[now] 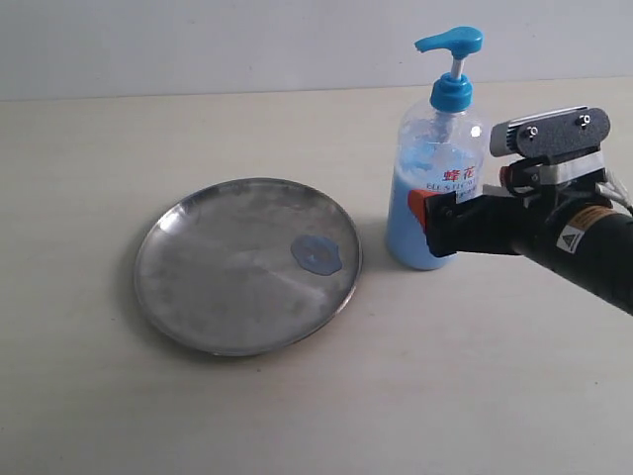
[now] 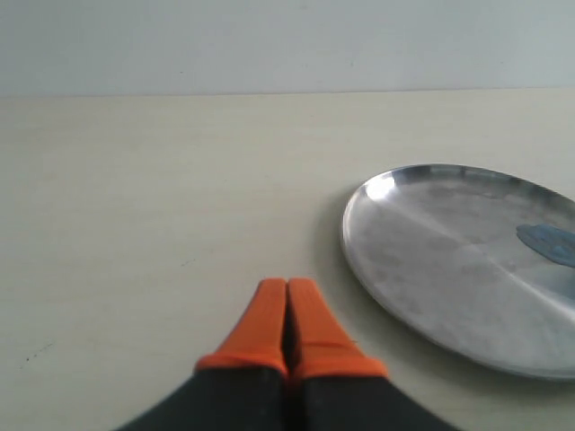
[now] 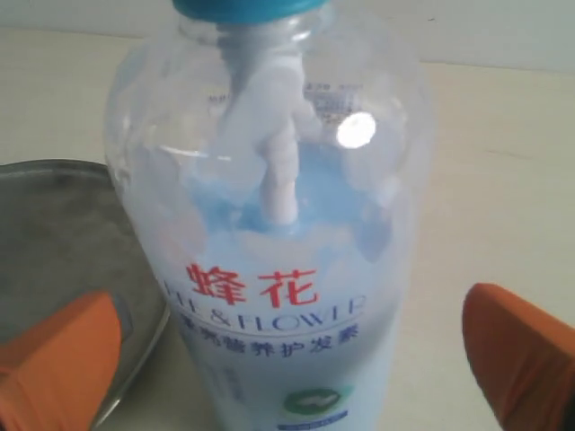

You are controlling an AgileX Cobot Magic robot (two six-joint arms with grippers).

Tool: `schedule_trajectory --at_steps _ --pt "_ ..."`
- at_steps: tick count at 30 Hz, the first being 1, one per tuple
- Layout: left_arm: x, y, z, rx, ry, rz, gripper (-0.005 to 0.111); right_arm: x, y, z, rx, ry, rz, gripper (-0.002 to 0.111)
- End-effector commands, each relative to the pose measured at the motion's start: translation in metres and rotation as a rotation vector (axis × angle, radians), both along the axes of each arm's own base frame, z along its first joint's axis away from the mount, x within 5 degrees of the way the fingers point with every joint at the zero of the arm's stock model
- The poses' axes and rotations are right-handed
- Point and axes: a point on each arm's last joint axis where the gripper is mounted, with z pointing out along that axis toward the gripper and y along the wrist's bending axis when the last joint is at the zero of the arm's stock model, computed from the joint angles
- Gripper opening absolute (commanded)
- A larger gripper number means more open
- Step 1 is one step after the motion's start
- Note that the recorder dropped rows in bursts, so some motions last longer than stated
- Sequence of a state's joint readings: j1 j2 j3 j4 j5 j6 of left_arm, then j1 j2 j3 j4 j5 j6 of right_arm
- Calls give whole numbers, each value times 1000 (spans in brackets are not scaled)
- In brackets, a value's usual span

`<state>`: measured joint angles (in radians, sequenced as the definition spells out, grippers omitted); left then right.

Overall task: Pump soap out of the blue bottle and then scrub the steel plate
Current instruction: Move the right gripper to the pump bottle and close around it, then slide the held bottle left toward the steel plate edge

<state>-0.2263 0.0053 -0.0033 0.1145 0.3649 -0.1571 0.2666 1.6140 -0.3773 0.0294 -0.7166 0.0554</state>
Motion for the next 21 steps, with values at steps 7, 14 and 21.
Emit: schedule_trajectory --at_steps 7,14,21 --pt "0 0 0 -5 -11 -4 0 1 7 -24 -27 -148 97 101" --pt "0 0 0 -5 -11 -4 0 4 6 -41 -29 -182 83 96" --pt "0 0 0 -5 -11 -4 0 14 5 -57 -44 -146 47 96"
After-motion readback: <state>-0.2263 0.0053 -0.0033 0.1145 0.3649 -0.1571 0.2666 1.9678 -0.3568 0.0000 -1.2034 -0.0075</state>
